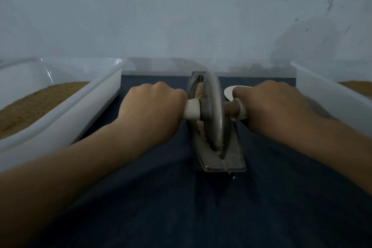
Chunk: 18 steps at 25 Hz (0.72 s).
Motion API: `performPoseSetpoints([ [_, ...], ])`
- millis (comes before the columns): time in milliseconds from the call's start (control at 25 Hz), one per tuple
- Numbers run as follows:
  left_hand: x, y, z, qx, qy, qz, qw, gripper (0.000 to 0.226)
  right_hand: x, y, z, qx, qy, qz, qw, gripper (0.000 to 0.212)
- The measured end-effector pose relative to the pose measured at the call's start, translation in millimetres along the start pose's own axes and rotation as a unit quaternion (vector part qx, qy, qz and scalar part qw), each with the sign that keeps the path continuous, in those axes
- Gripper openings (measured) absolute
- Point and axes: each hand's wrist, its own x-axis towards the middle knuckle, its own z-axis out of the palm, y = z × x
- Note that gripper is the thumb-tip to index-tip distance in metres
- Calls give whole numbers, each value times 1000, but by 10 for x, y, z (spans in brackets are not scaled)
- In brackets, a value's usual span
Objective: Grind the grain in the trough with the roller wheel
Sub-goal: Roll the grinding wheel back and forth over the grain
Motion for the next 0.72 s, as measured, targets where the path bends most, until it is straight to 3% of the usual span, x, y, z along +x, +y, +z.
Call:
performPoseSetpoints([
  [160,521,101,293,16,-109,-102,989,4,578,-69,284,88,-86,105,987,18],
  [280,747,87,231,27,-130,-60,989,14,605,1,329,137,-158,116,971,17],
  [360,483,42,112,30,-90,-7,995,10,258,42,260,106,-91,82,987,19],
  [480,13,-12,-97,-7,12,37,999,29,-196,26,-3,43,69,16,997,46],
  [520,25,-27,-78,-6,23,32,999,26,-178,53,-16,39,73,10,996,47],
  [560,71,-13,-29,5,9,20,1000,22,-116,41,11,34,59,13,998,44],
  [680,441,57,239,30,-82,-43,995,4,355,-43,192,74,-86,93,989,18],
  [720,595,55,294,33,-104,-66,992,7,541,-49,229,91,-113,110,983,14],
])
